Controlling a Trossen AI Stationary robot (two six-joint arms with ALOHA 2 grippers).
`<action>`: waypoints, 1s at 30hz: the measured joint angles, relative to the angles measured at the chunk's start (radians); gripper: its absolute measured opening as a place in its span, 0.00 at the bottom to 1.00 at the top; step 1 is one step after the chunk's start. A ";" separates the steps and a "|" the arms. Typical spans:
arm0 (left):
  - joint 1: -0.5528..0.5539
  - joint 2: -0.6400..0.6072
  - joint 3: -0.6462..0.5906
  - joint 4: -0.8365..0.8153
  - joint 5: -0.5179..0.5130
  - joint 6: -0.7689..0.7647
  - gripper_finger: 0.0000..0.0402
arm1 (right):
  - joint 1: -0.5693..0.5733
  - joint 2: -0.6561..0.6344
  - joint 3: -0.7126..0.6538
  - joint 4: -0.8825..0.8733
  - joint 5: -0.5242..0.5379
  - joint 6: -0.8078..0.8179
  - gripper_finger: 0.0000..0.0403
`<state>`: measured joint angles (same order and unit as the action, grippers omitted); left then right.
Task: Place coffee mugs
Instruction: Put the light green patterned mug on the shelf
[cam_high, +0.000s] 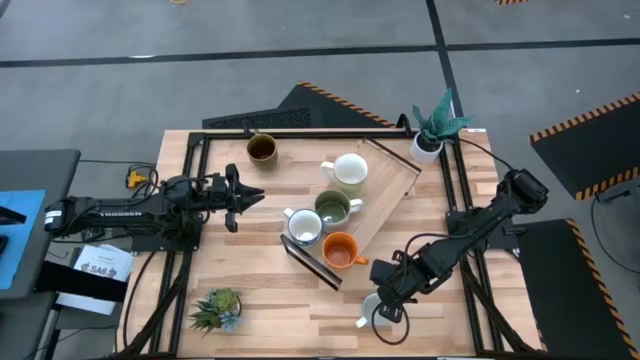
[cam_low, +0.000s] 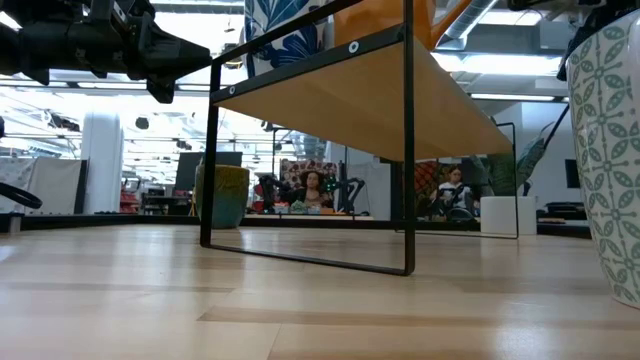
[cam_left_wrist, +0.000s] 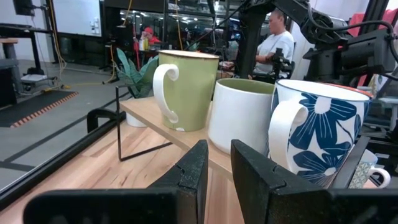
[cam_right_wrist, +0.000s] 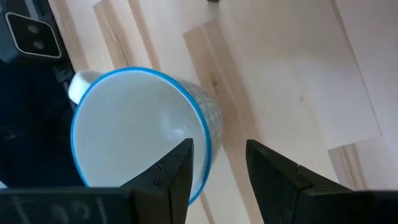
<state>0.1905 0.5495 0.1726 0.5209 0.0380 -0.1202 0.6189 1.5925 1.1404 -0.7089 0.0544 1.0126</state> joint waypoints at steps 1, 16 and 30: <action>0.000 0.000 0.000 0.000 0.000 0.000 0.14 | 0.000 0.000 0.000 0.004 0.000 0.000 0.43; 0.000 0.000 0.000 -0.010 0.000 0.000 0.14 | -0.010 0.110 0.001 0.056 -0.137 -0.067 0.43; 0.000 0.000 0.000 -0.011 0.000 0.000 0.14 | -0.036 0.091 0.001 0.042 -0.140 -0.147 0.20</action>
<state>0.1905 0.5499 0.1726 0.5103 0.0380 -0.1200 0.5829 1.6835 1.1412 -0.6670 -0.0857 0.8653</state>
